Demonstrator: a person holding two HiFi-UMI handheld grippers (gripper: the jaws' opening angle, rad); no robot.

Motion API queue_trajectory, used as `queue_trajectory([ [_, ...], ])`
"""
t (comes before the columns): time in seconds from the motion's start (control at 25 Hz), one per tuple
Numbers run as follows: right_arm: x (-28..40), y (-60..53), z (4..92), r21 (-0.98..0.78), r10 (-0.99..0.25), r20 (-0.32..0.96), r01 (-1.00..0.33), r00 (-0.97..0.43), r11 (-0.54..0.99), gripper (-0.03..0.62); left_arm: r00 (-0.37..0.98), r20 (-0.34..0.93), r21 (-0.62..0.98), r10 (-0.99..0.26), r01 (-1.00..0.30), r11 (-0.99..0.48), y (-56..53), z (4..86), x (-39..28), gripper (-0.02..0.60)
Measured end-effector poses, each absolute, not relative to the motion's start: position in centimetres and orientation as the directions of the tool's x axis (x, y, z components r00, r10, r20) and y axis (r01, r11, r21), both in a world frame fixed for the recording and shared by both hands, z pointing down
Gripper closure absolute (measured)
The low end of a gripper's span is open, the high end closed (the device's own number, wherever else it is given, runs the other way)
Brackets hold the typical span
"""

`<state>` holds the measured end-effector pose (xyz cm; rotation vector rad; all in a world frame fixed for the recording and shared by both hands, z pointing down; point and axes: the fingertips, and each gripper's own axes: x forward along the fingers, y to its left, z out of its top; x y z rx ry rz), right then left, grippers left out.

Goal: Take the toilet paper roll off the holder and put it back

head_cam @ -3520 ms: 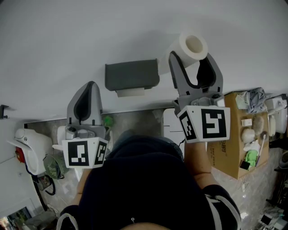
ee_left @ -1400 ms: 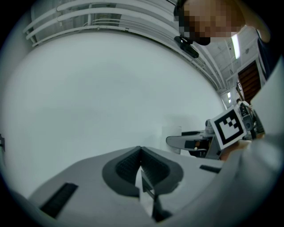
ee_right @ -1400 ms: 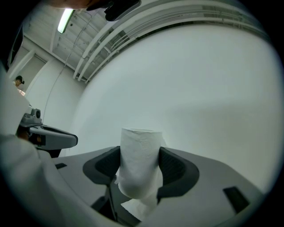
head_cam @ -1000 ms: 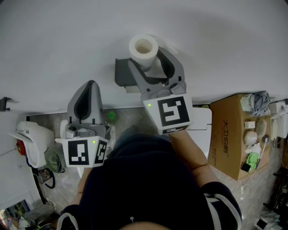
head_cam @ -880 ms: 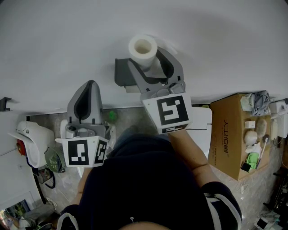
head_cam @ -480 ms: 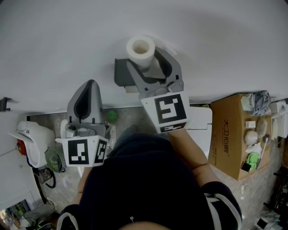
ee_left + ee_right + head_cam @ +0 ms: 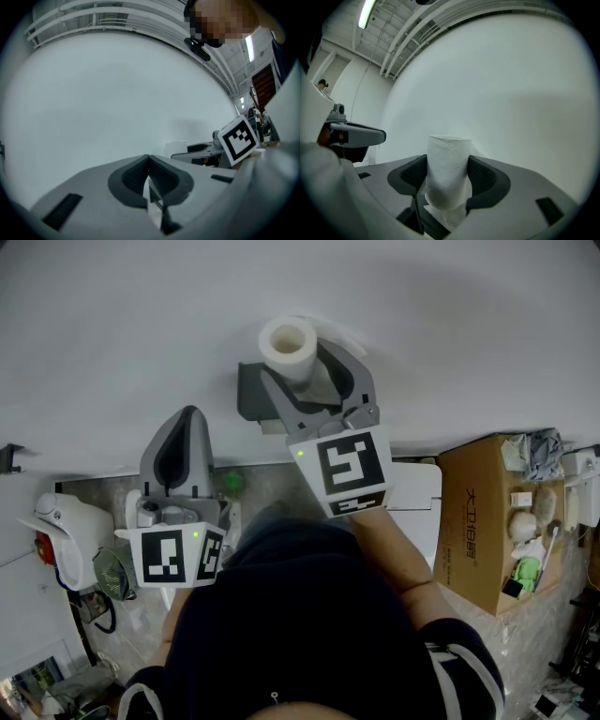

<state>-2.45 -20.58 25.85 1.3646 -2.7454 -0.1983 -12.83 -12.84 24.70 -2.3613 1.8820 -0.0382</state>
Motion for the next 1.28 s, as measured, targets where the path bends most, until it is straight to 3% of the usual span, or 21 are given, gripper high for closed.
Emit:
queue_trajectory([
  [1.28,-3.2,-20.6,27.1,0.222,-0.794,0.103,-0.765,-0.599,0.605,0.315,0.229,-0.054,-0.113,-0.972,-0.968,-0.222,-13.0,24.7,-12.6,0.580],
])
